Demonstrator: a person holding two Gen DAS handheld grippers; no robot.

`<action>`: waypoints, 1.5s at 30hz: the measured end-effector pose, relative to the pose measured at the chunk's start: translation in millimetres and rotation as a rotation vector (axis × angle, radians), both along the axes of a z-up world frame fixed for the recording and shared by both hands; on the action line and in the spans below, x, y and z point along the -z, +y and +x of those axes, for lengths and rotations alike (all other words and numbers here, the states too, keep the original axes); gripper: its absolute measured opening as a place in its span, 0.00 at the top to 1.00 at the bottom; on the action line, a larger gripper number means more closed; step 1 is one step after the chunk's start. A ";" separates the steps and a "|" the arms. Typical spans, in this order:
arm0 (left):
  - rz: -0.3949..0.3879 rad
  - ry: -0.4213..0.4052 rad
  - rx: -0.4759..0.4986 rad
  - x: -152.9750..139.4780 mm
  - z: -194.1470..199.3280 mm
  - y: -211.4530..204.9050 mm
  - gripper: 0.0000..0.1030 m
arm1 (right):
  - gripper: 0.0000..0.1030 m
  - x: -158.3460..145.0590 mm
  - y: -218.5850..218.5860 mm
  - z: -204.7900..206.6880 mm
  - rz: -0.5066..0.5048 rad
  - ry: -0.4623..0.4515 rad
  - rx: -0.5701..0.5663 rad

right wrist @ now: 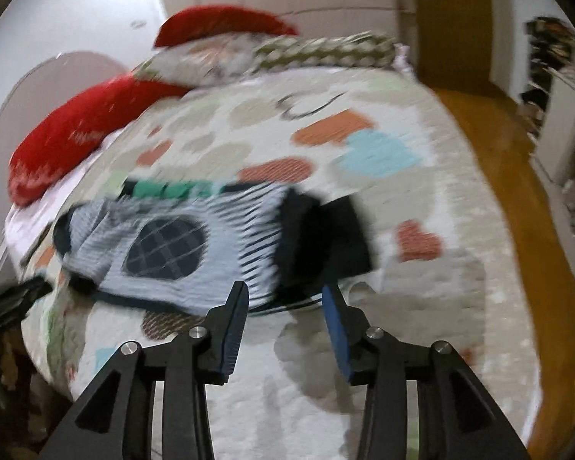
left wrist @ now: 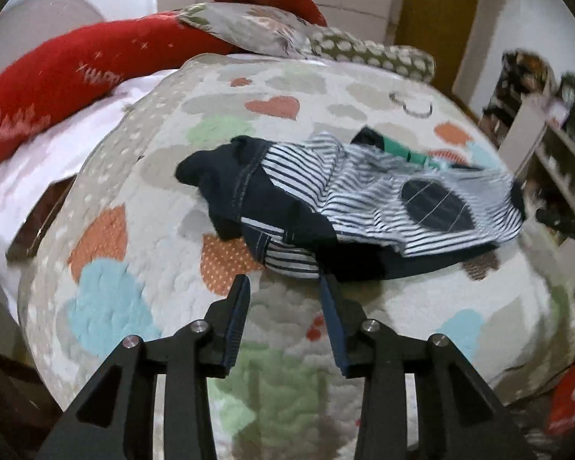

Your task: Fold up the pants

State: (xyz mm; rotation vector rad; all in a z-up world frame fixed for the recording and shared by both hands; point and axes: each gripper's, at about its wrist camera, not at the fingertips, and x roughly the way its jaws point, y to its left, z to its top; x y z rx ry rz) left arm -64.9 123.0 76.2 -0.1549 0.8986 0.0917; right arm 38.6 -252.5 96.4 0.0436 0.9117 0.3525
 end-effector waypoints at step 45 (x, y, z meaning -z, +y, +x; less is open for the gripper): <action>-0.106 0.228 0.521 -20.4 231.1 -240.6 0.35 | 0.41 51.7 -40.7 34.1 0.442 0.040 0.142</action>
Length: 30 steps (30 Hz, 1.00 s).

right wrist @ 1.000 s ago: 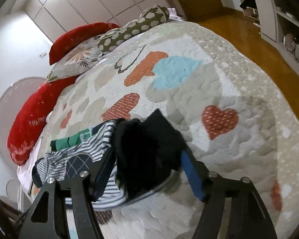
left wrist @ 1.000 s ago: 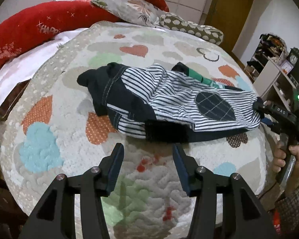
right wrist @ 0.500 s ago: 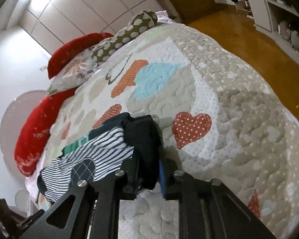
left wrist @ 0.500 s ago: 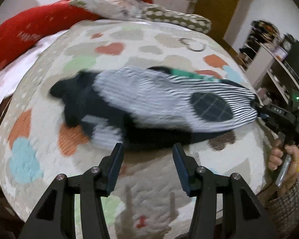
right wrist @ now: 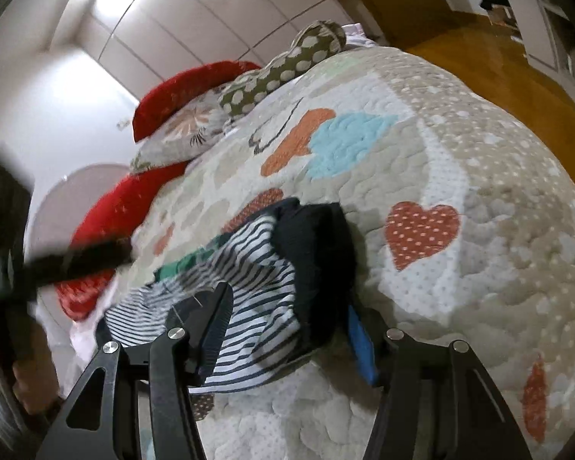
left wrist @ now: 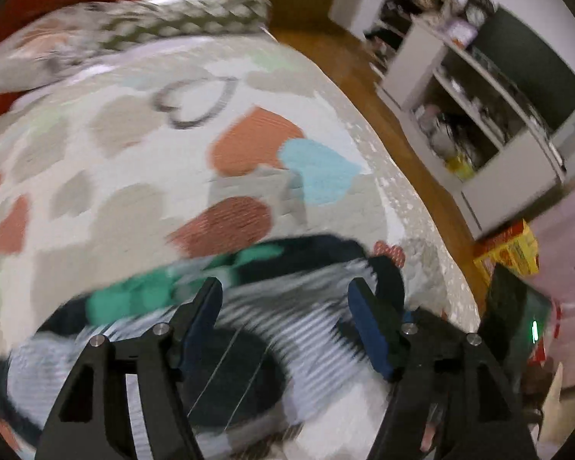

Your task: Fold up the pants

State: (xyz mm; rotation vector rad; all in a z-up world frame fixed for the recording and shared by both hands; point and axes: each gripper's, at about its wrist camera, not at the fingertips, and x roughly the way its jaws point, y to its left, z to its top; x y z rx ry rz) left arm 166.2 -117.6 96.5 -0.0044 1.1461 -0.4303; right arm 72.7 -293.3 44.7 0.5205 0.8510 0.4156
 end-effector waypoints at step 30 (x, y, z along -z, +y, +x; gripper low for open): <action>-0.124 -0.097 -0.213 4.3 -32.3 130.6 0.82 | 0.80 -51.3 143.3 -8.4 -0.252 -0.122 -0.303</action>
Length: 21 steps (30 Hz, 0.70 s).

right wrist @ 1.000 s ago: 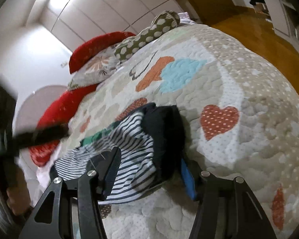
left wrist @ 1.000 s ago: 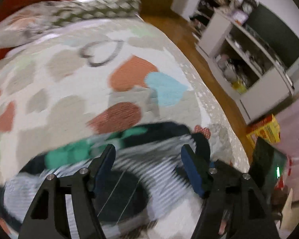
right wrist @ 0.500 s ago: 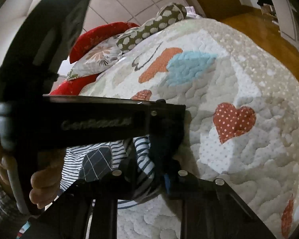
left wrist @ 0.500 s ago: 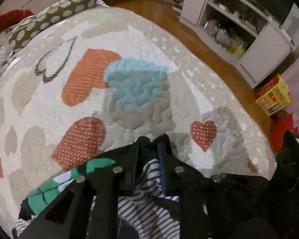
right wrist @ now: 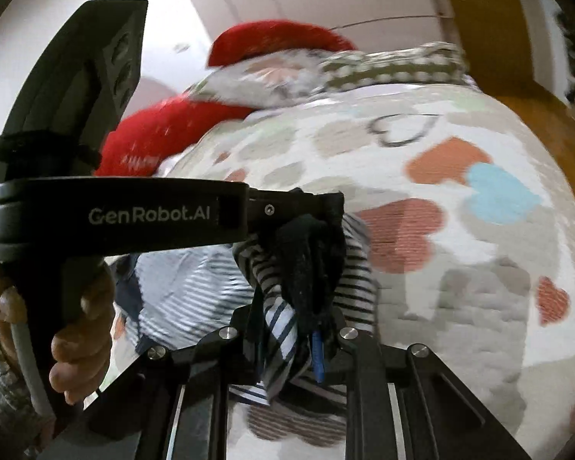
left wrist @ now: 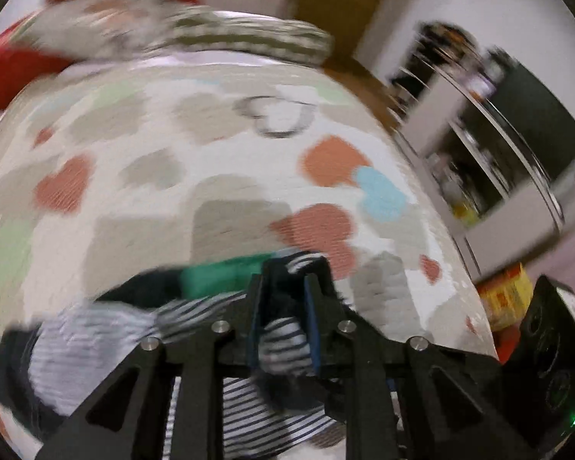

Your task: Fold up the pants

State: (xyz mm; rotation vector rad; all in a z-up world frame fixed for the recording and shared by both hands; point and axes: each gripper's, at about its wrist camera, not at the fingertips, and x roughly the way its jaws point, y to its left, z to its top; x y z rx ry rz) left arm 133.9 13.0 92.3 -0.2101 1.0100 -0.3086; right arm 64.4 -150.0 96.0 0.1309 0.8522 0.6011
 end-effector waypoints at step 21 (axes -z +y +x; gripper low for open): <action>-0.159 0.011 -0.437 52.8 -113.1 149.2 0.57 | 0.66 -15.2 62.8 -0.4 -0.162 0.011 -0.033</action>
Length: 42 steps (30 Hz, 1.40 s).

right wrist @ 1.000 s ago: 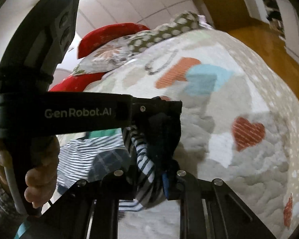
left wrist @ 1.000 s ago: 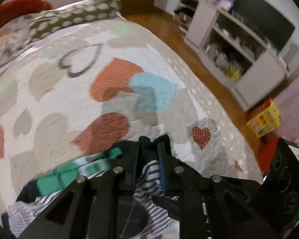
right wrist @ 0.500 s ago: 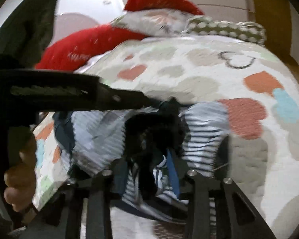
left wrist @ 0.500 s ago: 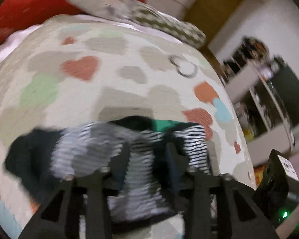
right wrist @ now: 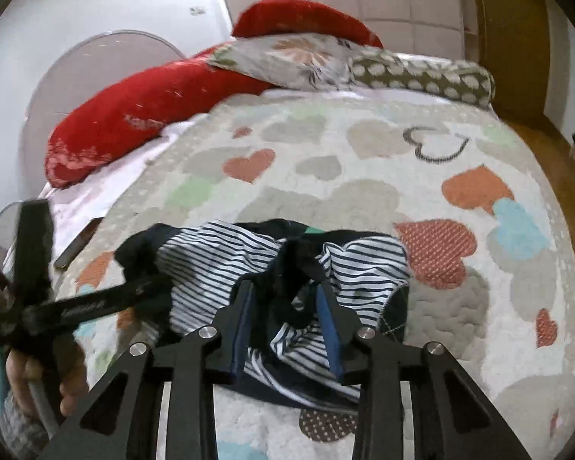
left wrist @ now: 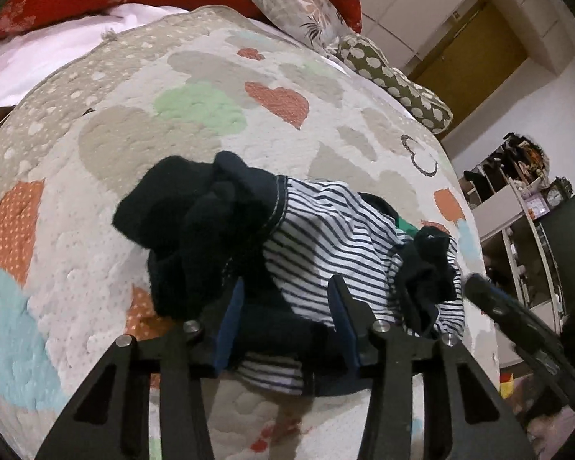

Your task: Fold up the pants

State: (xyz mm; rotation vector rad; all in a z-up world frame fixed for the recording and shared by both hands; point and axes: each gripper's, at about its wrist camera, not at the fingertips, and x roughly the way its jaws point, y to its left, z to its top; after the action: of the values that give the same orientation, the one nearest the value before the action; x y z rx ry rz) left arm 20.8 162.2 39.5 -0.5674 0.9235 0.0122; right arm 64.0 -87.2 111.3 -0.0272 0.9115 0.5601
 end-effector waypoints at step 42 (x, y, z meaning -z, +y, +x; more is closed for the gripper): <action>-0.270 -0.090 -0.186 11.6 -105.8 103.0 0.63 | 0.37 -26.0 46.1 24.1 -0.197 0.025 0.082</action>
State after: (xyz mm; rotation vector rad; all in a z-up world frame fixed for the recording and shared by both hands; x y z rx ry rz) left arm -85.0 265.2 27.9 -0.8961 0.7871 0.0297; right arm 88.0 -41.1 137.3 -0.1603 0.9851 0.3933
